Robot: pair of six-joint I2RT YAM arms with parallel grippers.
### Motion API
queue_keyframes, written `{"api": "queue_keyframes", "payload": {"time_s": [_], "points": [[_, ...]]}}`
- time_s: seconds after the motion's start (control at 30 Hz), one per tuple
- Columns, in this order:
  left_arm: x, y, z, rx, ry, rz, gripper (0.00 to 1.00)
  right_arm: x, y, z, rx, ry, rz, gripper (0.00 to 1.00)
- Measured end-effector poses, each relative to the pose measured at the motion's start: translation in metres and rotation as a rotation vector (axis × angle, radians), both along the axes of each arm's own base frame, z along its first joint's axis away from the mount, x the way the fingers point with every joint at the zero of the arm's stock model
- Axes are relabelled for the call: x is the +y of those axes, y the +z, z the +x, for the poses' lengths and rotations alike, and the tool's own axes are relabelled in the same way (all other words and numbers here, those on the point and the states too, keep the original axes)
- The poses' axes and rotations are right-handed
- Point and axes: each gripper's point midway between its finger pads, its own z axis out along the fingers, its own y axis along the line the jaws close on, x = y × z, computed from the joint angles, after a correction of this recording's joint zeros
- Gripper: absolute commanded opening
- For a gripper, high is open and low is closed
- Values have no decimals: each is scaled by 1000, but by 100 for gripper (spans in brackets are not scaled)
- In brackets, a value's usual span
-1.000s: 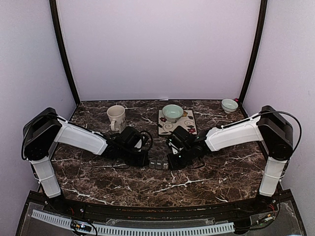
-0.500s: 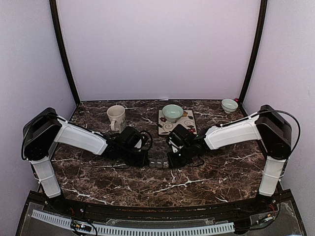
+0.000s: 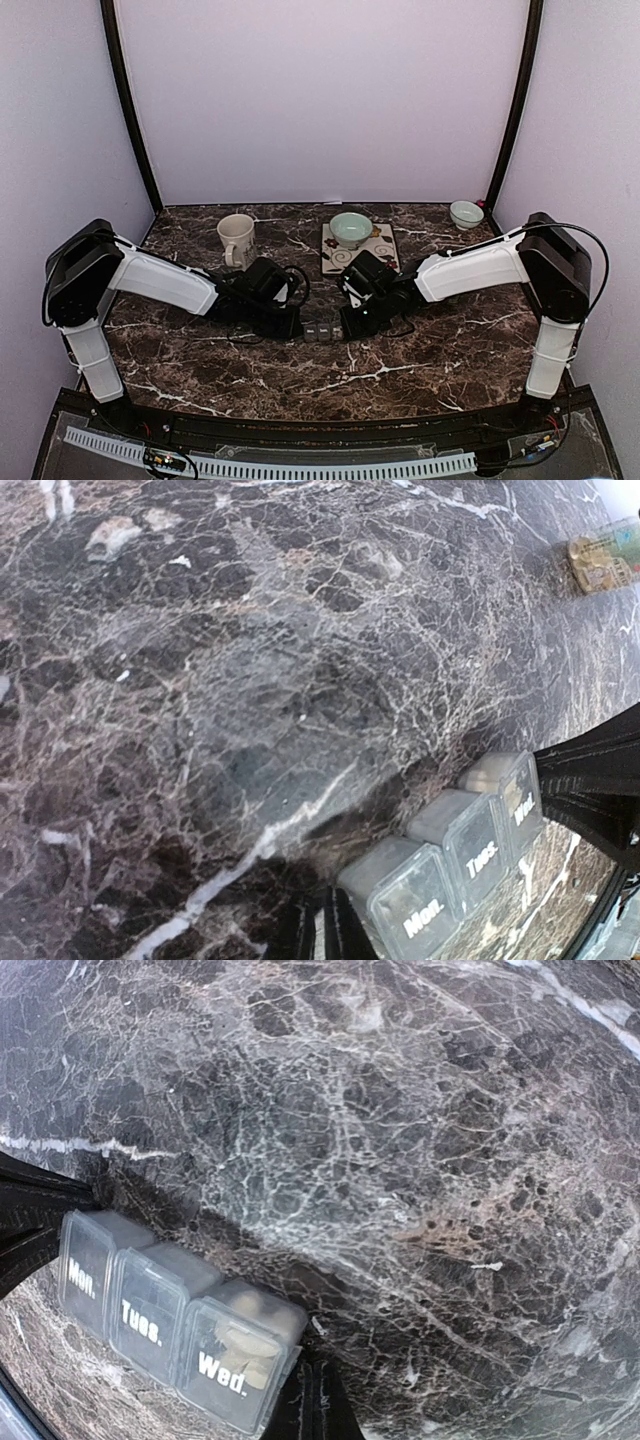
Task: Sort the pills into containers
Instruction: Adjust the pill container at the center of the board, then reset both arms
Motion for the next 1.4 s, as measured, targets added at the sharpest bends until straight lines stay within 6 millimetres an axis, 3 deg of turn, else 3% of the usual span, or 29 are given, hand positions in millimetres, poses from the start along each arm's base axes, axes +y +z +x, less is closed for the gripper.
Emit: {"api": "queue_keyframes", "payload": {"time_s": [0.23,0.53,0.67,0.83,0.93,1.1,1.23,1.33,1.4], "points": [[14,1,7,-20,71,63,19,-2,1,0,-11,3,-3,16],[33,4,16,-49,157,162,21,-15,9,1,-41,-14,-33,21],[38,17,22,-84,183,178,21,-19,24,3,-71,-24,-31,23],[48,64,32,-186,239,144,26,-31,63,11,-170,-49,-23,29],[58,107,38,-283,292,88,37,-41,97,22,-277,-76,-20,37],[96,185,39,-497,409,-6,59,-67,165,43,-489,-160,-25,49],[125,219,39,-640,470,0,76,-96,208,61,-639,-269,-53,83],[140,235,41,-729,501,40,83,-135,235,69,-769,-377,-121,98],[149,242,43,-788,516,86,88,-163,246,69,-835,-454,-156,100]]}}
